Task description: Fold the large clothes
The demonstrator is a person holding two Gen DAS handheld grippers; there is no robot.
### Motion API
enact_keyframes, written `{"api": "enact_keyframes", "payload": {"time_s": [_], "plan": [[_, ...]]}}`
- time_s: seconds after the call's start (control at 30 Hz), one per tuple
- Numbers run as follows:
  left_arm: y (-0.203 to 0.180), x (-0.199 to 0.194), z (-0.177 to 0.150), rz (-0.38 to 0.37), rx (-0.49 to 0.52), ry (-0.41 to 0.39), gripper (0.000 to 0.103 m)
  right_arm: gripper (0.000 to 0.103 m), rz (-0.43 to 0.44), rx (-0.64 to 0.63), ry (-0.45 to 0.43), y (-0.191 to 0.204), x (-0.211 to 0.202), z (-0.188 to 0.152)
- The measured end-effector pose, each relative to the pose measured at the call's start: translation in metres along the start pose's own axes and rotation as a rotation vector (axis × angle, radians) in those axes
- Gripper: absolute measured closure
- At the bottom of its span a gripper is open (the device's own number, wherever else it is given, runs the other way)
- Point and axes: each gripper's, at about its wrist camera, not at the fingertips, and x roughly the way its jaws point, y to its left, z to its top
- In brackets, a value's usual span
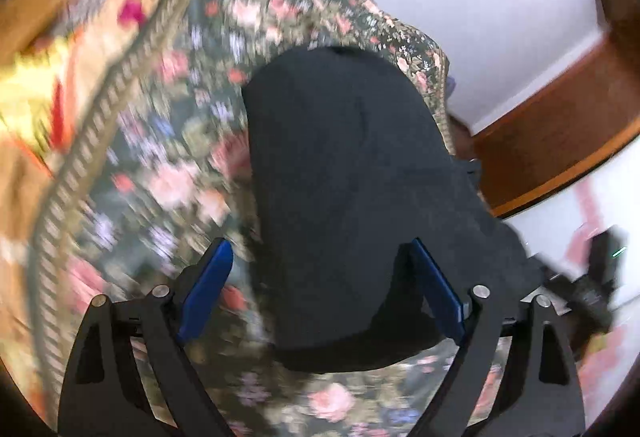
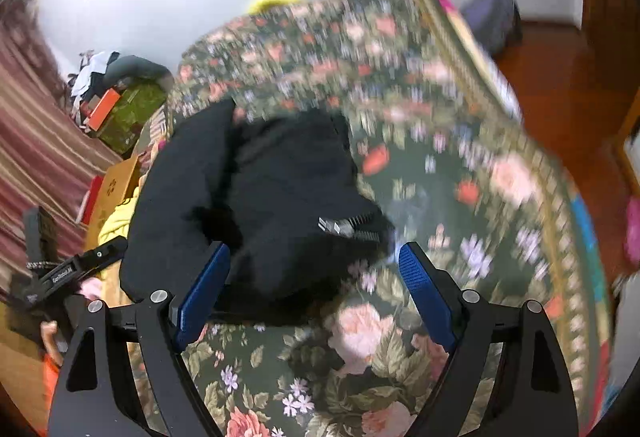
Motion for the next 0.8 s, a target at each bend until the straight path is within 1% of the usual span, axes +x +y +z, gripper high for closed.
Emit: {"api": "enact_keyframes", "payload": {"time_s": [0.03,0.07,0.13,0.3,0.4,0.5,0.53,0.6,0.63,0.73,0.8], "plan": [[0.006,0.005,0.001,-0.028,-0.040,0.013,0.005,0.019,0.034,0.030,0.026,-0.005,0.007,0.000],[0.009,0.009,0.001,-0.036,-0.067,0.019,0.000,0.019,0.069,0.055,0.044,-0.009,0.012,0.000],[0.016,0.020,0.002,-0.075,-0.122,0.038,0.000,0.019,0.115,0.086,0.070,-0.012,0.020,0.003],[0.028,0.046,0.010,-0.172,-0.224,0.100,0.000,0.019,0.171,0.104,0.130,-0.012,0.046,0.011],[0.030,0.062,0.014,-0.241,-0.255,0.151,0.000,0.020,0.200,0.122,0.127,-0.017,0.051,0.014],[0.030,0.071,0.017,-0.266,-0.269,0.172,0.000,0.022,0.193,0.100,0.125,-0.013,0.052,0.014],[0.028,0.071,0.018,-0.262,-0.258,0.171,0.000,0.026,0.182,0.086,0.126,-0.010,0.052,0.014],[0.024,0.068,0.018,-0.254,-0.237,0.163,0.001,0.038,0.187,0.069,0.148,-0.007,0.055,0.013],[0.021,0.066,0.017,-0.244,-0.224,0.157,0.003,0.051,0.202,0.076,0.175,-0.007,0.059,0.014],[0.012,0.053,0.014,-0.199,-0.196,0.126,0.007,0.059,0.182,0.069,0.167,0.000,0.060,0.009],[0.009,0.041,0.011,-0.169,-0.178,0.102,0.009,0.065,0.209,0.082,0.184,0.003,0.059,0.007]]}}
